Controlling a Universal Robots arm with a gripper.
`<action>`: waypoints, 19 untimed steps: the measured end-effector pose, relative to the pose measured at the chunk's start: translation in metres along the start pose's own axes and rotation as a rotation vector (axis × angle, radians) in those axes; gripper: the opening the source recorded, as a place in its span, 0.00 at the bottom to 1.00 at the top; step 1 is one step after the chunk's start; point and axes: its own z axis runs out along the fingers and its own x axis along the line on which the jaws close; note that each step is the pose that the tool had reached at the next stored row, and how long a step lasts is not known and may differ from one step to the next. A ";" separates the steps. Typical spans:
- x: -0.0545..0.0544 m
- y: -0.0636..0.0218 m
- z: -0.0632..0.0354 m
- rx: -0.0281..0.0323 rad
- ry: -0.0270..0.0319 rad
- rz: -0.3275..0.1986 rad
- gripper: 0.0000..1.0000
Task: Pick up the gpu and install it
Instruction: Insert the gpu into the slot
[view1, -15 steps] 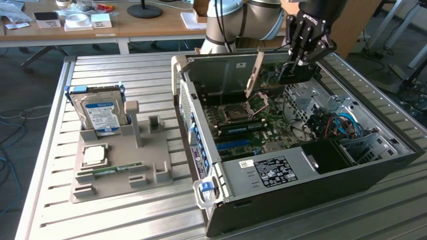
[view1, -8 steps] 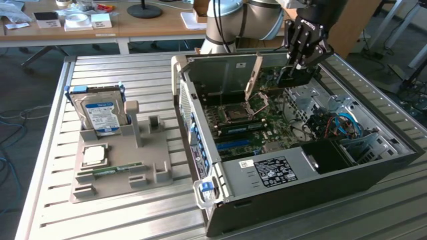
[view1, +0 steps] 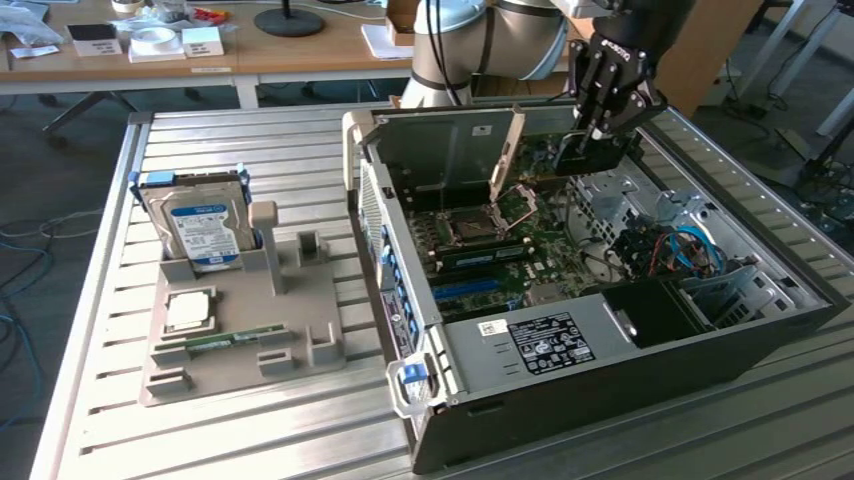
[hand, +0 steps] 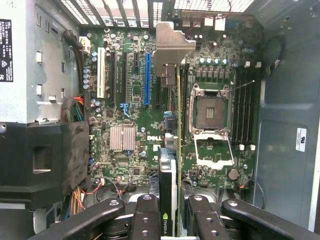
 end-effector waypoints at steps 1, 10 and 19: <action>0.000 0.0000 0.0001 0.0000 -0.0001 0.000 0.27; 0.003 0.0001 0.0009 0.0001 -0.0001 0.000 0.27; 0.004 0.0006 0.0130 0.0000 -0.0001 0.000 0.27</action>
